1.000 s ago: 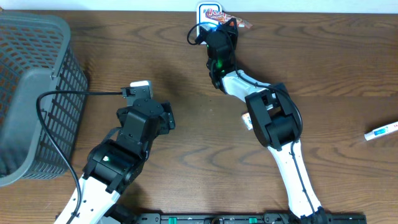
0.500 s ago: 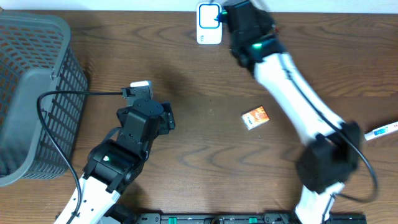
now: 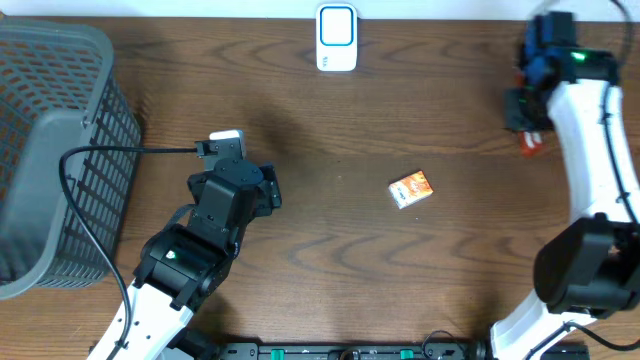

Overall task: Scan the item barcode
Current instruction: 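Carry the snack bar right and drop it at the table's right edge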

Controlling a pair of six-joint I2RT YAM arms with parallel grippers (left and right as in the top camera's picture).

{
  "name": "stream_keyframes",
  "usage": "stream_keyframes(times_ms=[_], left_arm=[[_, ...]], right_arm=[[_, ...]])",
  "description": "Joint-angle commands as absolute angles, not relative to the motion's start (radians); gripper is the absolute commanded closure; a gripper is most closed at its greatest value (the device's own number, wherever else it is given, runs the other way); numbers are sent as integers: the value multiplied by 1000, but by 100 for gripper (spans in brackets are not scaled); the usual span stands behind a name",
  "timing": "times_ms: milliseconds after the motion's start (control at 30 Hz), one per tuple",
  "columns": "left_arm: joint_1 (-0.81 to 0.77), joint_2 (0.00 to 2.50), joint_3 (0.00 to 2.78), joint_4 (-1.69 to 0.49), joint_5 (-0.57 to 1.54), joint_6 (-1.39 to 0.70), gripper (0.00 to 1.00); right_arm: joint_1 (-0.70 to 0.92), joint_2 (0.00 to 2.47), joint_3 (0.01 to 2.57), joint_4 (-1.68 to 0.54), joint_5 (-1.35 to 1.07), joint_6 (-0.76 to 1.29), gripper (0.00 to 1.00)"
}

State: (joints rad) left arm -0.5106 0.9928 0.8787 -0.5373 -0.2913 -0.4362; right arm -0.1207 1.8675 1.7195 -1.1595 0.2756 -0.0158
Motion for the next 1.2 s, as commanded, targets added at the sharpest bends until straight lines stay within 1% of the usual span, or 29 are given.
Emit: stream_keyframes(times_ms=[0,167,267,333,367,400,433,467,500,633,800,967,1167], left_arm=[[-506,993,877,-538,-305,-419,17],[-506,993,877,-538,-305,-419,17],[-506,993,877,-538,-305,-419,17],[-506,993,877,-538,-305,-419,17],[-506,993,877,-538,-305,-419,17],[-506,993,877,-538,-305,-419,17],[-506,993,877,-538,-305,-419,17],[-506,993,877,-538,-305,-419,17],[-506,993,877,-538,-305,-419,17],[-506,993,877,-538,-305,-419,17],[-506,993,877,-538,-305,-419,17],[-506,993,877,-538,-305,-419,17],[-506,993,877,-538,-305,-419,17]], right_arm=[[-234,1872,1617,-1124,232,60,99],[-429,1872,1452,-973,230,112,99],[-542,1872,1401,-902,223,112,99],[-604,1872,1395,-893,222,121,94],[-632,1872,1395,-892,218,140,87],[-662,1872,1397,-893,196,154,68],[-685,1872,1401,-894,159,152,41],[-704,1872,1405,-897,117,150,12],[-720,1872,1412,-899,67,137,1],[-735,1872,1502,-958,-94,86,1],[-645,1864,1679,-1081,-131,49,1],[-440,1832,1763,-1127,-139,11,1],[-114,1824,1740,-1175,-128,6,1]])
